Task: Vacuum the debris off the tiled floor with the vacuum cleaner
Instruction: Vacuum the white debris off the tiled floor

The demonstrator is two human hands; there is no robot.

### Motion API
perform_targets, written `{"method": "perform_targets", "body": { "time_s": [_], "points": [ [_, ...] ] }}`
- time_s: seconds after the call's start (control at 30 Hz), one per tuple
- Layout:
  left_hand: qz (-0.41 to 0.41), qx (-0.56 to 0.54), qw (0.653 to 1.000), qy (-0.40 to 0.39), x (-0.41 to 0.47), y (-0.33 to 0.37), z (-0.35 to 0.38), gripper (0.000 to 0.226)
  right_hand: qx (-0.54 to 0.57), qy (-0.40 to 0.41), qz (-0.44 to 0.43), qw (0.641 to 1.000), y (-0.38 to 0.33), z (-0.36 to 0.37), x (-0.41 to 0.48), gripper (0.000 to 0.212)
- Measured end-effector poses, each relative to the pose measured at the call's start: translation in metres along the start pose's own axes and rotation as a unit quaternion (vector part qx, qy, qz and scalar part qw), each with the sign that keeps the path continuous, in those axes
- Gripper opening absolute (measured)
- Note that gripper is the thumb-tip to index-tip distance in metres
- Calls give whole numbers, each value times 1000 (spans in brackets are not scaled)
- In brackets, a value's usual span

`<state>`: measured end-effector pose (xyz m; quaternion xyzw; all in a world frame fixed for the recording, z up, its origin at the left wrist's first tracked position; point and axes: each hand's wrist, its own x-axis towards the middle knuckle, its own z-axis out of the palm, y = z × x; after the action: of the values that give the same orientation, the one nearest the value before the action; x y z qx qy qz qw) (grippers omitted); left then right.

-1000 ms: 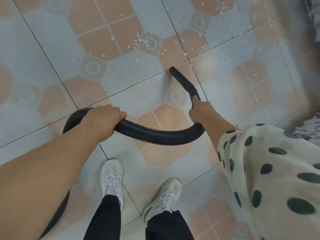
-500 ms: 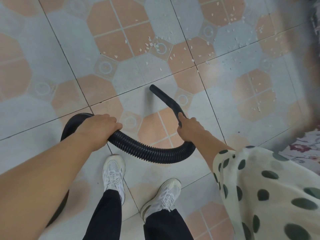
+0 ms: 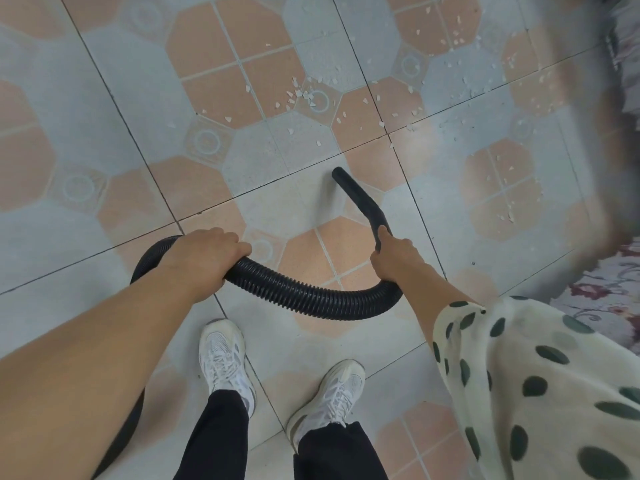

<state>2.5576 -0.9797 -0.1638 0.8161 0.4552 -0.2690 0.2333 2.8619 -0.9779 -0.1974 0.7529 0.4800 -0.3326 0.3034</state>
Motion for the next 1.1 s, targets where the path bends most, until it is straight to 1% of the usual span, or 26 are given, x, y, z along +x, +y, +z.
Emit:
{"method": "perform_targets", "body": {
  "time_s": [0.1,0.27,0.47,0.57,0.7,0.83,1.1],
  "points": [
    [-8,-11,1000,-2,8,-10,-8,30,-3,11,-6,1000,-13,-15,9,59],
    [-21,-12,1000,17,18,-39,-25,30,-11,18,-17,1000,-41,-35,24,59],
    [-39,-7,999,23,23,-70,-47,33,-15,21,-55,998,-74,-52,38,51],
    [-51,-13,998,18,24,-80,-52,34,-17,15,-73,997,-85,-60,44,53],
    [-64,-31,997,8,32,-79,-60,32,-17,12,-64,998,-87,-78,56,58],
    [-77,-49,996,21,49,-75,-81,31,-29,4,-55,998,-84,-115,76,66],
    [-97,-89,991,37,95,-70,-117,29,-100,15,-99,990,-86,-182,123,61]
  ]
}}
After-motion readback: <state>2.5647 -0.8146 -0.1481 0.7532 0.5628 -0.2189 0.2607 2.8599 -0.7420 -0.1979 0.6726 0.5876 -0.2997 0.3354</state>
